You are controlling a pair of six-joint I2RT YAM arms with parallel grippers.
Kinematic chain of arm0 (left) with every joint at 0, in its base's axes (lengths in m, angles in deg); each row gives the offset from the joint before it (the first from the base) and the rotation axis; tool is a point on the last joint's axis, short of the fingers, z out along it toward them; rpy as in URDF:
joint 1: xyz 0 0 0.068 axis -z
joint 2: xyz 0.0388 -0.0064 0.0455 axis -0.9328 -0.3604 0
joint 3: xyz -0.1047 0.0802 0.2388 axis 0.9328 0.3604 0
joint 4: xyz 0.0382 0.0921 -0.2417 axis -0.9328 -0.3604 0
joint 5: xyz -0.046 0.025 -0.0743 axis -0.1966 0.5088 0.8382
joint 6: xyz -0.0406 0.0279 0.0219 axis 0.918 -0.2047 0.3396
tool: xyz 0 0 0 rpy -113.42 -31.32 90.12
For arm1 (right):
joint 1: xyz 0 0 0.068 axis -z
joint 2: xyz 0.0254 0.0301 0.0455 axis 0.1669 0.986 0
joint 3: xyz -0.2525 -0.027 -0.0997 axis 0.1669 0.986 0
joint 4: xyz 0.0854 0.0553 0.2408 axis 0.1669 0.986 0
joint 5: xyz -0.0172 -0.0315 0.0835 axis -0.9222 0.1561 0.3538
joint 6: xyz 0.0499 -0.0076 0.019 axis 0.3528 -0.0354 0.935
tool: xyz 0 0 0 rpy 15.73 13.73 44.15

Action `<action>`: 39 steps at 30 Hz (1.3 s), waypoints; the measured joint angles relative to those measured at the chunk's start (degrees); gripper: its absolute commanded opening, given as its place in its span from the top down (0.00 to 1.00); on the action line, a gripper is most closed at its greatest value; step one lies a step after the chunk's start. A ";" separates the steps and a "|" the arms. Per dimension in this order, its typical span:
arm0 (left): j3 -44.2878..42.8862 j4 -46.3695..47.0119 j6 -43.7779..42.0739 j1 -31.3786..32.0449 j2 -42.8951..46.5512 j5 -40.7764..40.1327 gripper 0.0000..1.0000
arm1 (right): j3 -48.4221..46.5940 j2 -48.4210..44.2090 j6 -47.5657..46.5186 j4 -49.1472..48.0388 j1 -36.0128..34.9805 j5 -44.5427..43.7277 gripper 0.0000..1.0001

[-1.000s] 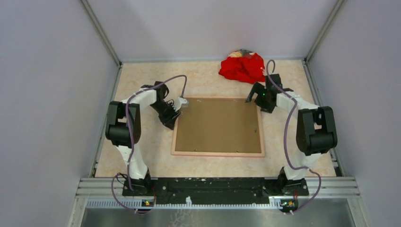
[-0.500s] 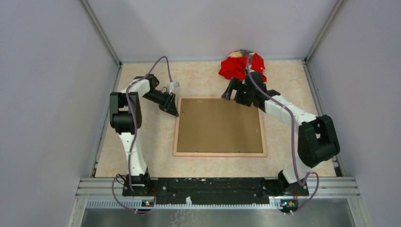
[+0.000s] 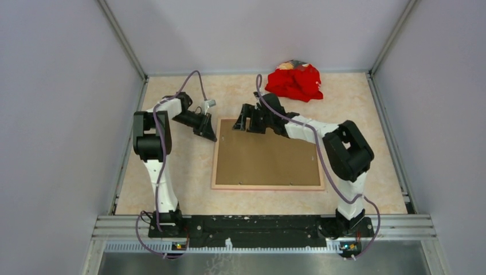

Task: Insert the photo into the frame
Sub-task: Install the photo frame at the center of the board.

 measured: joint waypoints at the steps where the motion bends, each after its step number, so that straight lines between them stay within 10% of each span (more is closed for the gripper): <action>1: 0.17 0.22 0.33 -0.07 0.00 0.31 0.84 | -1.03 1.27 0.28 -0.87 -0.57 0.52 0.25; 39: 3.32 4.28 3.96 -0.48 1.18 1.86 0.87 | -14.78 20.02 5.60 -7.74 -5.79 11.21 0.39</action>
